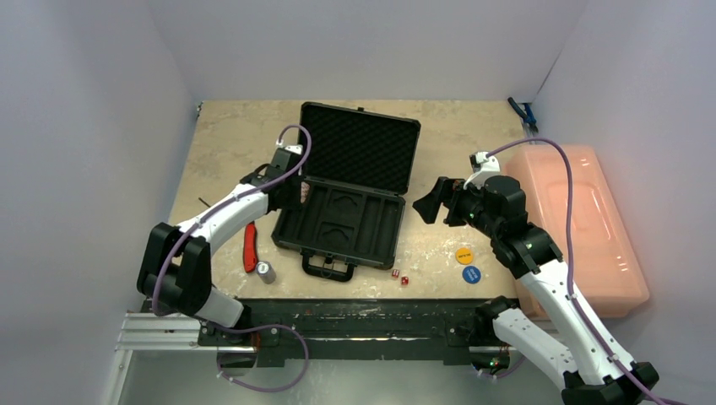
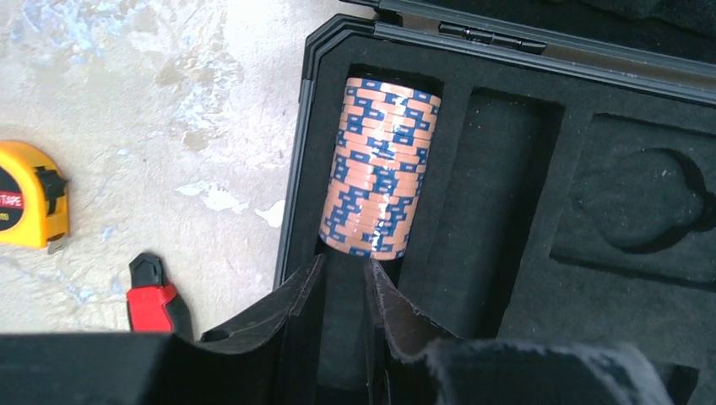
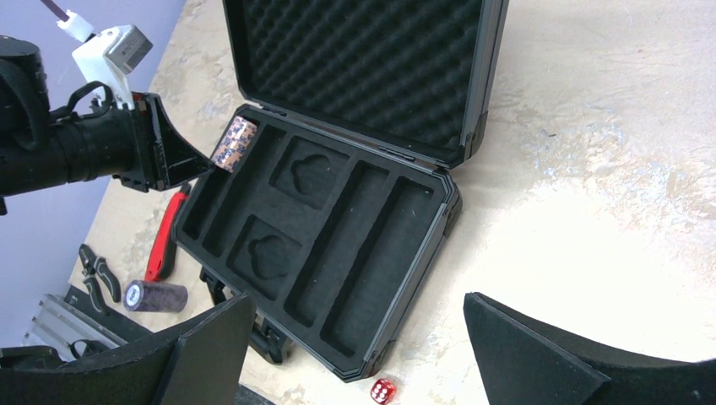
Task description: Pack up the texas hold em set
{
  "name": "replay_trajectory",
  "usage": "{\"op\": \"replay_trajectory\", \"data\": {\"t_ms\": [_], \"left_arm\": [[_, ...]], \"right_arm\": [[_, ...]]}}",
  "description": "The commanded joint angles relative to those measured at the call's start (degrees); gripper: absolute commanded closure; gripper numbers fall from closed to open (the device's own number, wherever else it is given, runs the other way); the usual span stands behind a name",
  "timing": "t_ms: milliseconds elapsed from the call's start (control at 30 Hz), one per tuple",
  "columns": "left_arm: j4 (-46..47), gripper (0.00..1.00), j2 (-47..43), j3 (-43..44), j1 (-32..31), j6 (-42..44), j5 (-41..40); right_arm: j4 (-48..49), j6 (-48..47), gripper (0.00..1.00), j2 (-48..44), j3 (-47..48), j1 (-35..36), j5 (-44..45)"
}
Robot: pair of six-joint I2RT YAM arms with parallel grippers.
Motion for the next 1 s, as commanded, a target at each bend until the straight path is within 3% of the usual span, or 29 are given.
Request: {"op": "replay_trajectory", "data": {"t_ms": [0,600,800,967], "left_arm": [[4.3,0.8,2.2,0.0,0.2,-1.7,0.7],[9.6,0.83,8.9,2.8,0.2,-3.0,0.2],[7.9,0.71,6.4,1.9,0.2,-3.4,-1.6],[6.9,0.53,0.5,-1.0,0.2,-3.4,-2.4]], "right_arm": [[0.3,-1.0,0.01,0.1,0.8,0.1,0.8],[-2.4,-1.8,0.01,-0.2,3.9,0.1,1.3],[-3.4,-2.3,0.01,-0.5,4.5,0.1,1.5],[-3.8,-2.5,0.01,-0.7,4.2,0.1,1.6]]}}
